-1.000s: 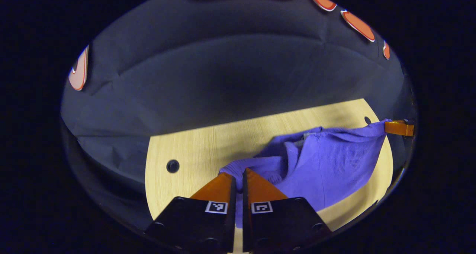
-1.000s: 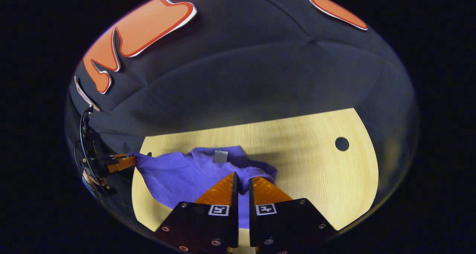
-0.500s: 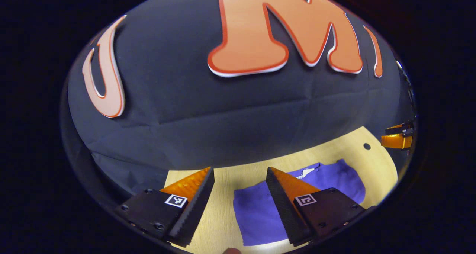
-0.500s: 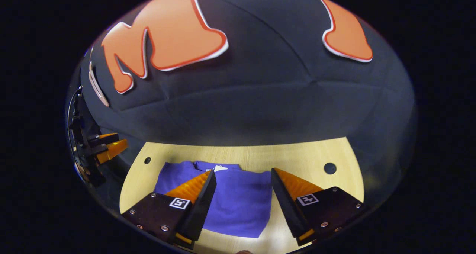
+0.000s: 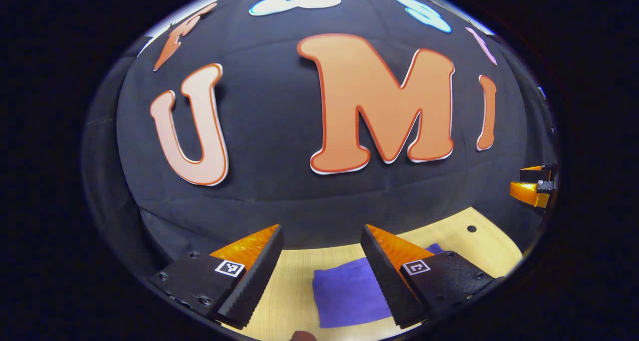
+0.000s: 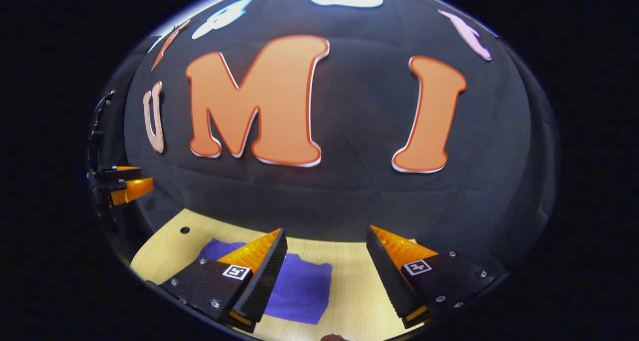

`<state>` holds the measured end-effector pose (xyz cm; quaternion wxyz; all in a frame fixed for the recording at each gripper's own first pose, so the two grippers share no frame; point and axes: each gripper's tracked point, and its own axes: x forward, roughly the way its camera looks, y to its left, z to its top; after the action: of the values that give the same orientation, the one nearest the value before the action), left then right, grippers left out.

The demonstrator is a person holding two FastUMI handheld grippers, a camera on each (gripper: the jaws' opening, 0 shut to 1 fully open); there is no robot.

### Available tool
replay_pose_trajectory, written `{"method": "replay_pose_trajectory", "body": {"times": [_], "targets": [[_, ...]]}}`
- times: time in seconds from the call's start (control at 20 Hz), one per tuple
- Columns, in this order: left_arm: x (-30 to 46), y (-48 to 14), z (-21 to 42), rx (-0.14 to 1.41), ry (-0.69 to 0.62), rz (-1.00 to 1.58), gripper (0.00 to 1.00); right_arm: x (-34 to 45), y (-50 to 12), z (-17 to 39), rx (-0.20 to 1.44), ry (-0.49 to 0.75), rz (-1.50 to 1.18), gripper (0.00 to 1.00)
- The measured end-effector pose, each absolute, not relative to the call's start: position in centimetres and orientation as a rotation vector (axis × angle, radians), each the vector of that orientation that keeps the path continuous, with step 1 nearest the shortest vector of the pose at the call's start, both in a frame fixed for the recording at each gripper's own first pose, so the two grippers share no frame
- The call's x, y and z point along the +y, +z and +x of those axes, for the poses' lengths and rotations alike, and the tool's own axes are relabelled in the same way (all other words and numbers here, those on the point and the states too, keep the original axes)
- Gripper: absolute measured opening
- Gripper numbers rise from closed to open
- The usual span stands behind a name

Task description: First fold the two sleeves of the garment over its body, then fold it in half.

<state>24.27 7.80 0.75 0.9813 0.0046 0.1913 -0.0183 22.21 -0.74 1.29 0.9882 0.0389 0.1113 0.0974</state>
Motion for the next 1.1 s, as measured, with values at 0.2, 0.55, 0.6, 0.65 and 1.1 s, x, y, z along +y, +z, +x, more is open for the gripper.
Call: {"method": "replay_pose_trajectory", "body": {"times": [0.2,0.55,0.6,0.65,1.1], "targets": [[7.6,5.0,20.0,0.281,-0.021,-0.004,0.99,-1.7,5.7,18.0,0.09,0.155,0.126,0.95],[6.7,8.6,14.1,0.176,0.001,-0.064,0.98,-2.1,7.3,10.5,-0.04,0.098,0.151,0.95],[6.7,8.7,13.8,0.157,0.001,-0.06,0.98,-2.0,7.2,9.8,-0.053,0.099,0.17,0.94],[6.4,8.6,12.9,0.146,0.007,-0.05,1.0,-2.0,7.1,9.3,-0.062,0.102,0.183,0.94],[6.0,4.2,8.2,0.152,0.05,-0.102,1.0,-0.6,3.6,6.8,-0.067,0.101,0.194,0.95]]}}
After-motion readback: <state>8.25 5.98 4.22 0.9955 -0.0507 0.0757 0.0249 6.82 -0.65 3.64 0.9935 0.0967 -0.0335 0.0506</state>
